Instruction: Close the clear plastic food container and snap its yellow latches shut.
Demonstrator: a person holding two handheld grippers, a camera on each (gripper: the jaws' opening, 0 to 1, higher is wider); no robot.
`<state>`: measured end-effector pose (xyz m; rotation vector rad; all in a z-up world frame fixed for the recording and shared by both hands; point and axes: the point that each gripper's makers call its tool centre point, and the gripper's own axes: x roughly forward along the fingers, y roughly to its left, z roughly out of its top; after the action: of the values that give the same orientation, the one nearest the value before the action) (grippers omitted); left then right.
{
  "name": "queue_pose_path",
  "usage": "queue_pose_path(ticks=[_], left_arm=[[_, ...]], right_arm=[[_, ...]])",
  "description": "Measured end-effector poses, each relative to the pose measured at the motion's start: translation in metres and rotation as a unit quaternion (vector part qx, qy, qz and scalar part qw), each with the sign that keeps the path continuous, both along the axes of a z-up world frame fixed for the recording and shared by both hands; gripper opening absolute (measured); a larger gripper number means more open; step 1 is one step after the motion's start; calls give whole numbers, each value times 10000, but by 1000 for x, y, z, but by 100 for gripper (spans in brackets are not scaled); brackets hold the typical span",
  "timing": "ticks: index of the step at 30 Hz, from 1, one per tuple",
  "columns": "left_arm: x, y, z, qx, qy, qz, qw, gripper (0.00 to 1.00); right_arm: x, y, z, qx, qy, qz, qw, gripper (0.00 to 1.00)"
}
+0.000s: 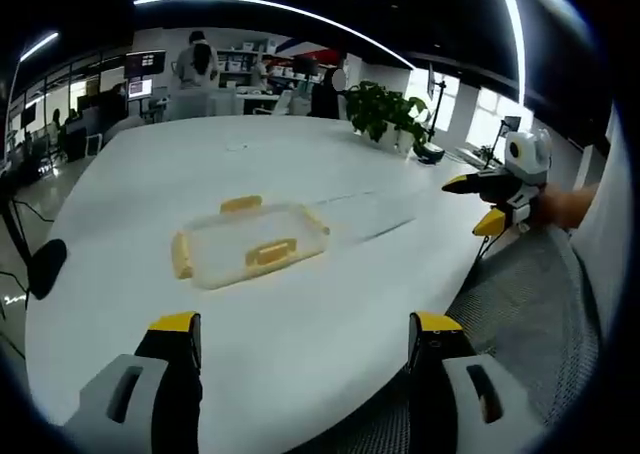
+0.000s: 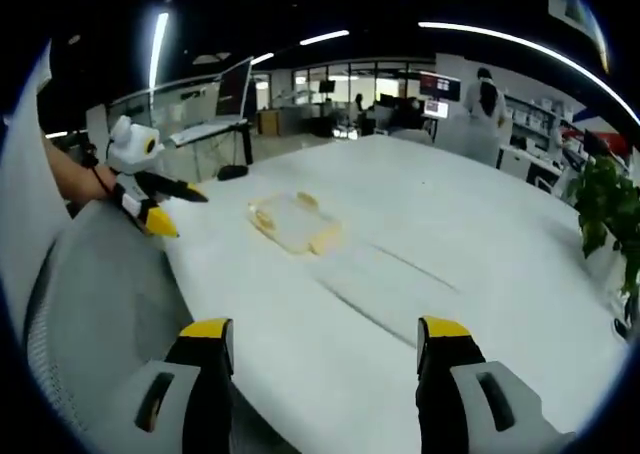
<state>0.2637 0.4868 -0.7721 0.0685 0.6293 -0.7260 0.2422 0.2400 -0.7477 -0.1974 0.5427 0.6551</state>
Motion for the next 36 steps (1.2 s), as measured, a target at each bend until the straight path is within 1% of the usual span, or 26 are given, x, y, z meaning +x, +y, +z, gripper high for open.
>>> queue_pose_path(ticks=[3,4,12,15,18,26,30,34,36], left_arm=[[0,1,0,8,-9,8,10000,85],[0,0,0,7,-5,12,10000,85],[-1,0,0,43,1,-8,10000,84],[0,0,1,51,-19,-6,10000,84],[-1,0,3,34,-9,-1,10000,83],[0,-1,6,62,-86,-44,9999,83],[3,-1,8,86,-122,-84,9999,83],[7,0,9,102,-135,-108,9998,83],[8,0,9,123,-138,-128,9997,82]], right_arm=[[0,1,0,24,26,12,10000,75],[0,0,-1,-26,9,13,10000,75],[-1,0,0,-48,-20,14,10000,75],[-3,0,-1,-45,54,30,10000,70],[-4,0,-2,-106,46,54,9999,72],[-5,1,-2,-118,27,103,9999,73],[-5,3,-2,-131,46,149,9998,72],[-6,6,-6,-190,140,277,9993,73],[-7,8,-5,-195,123,328,9992,72]])
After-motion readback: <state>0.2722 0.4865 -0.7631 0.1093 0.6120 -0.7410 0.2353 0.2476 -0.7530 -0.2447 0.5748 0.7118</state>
